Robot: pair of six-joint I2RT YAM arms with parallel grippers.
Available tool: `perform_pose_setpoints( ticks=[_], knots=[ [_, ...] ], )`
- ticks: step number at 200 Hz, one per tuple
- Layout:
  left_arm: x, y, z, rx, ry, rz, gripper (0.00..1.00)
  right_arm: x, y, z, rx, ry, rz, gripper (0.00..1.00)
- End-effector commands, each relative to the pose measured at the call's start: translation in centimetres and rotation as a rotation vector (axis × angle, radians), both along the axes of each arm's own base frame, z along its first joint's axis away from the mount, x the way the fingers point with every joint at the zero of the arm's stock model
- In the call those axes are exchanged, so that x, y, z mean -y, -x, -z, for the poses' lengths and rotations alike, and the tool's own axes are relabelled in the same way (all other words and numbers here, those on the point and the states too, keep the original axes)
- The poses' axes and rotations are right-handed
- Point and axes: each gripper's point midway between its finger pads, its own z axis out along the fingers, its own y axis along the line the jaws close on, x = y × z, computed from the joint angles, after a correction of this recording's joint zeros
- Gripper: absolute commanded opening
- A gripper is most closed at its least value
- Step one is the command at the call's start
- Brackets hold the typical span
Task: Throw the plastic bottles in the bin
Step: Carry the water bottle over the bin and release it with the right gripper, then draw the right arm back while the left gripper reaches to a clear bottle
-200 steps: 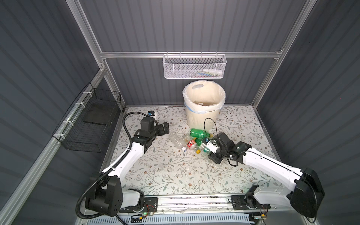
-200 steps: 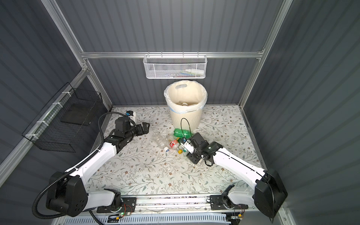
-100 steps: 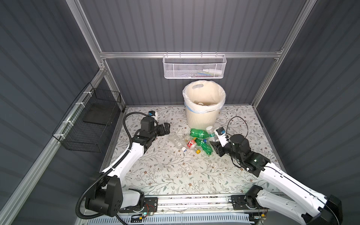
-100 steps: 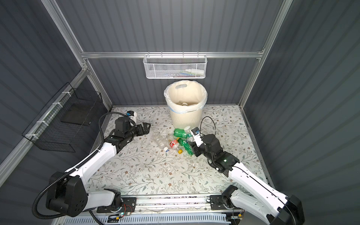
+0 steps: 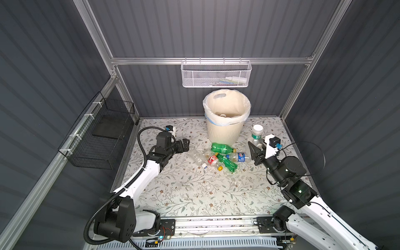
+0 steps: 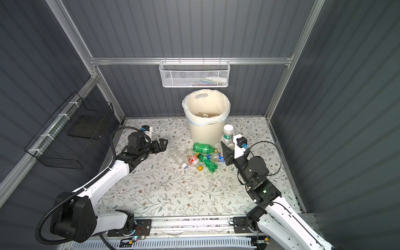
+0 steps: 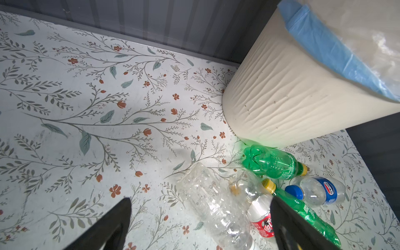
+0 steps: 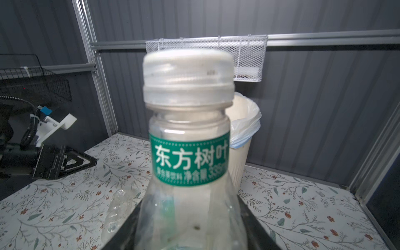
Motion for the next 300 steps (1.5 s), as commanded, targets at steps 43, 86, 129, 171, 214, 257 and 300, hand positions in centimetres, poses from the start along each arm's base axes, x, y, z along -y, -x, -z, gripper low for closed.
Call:
perform_pose_setpoints(
  ticks=[43, 86, 129, 171, 214, 257, 300],
  knots=[
    [0.5, 0.1, -1.4, 0.030, 0.061, 0.012, 1.00, 3.0, 2.9, -8.5, 0.278, -0.074, 0.076, 0.47],
    [1.2, 0.4, -1.2, 0.028, 0.094, 0.024, 1.00, 0.4, -1.1, -14.4, 0.309, -0.067, 0.061, 0.45],
    [2.9, 1.0, -0.3, 0.018, 0.078, 0.044, 1.00, -3.5, -16.2, -15.0, -0.146, -0.081, 0.004, 0.51],
    [3.8, 2.5, 0.3, 0.007, 0.048, 0.064, 1.00, -3.8, -19.0, -11.7, -0.285, -0.078, 0.004, 0.99],
    [3.8, 2.7, 1.5, -0.029, 0.031, 0.068, 1.00, -0.2, -17.1, -12.2, -0.247, -0.124, 0.081, 0.99],
    [4.6, 2.7, 3.2, -0.099, 0.056, 0.061, 1.00, 3.5, -15.4, -10.3, -0.244, -0.171, 0.164, 0.99],
    [4.9, 3.5, 6.6, -0.250, 0.060, -0.013, 0.99, 5.7, -14.6, -4.5, -0.361, -0.159, 0.240, 0.99]
  ],
)
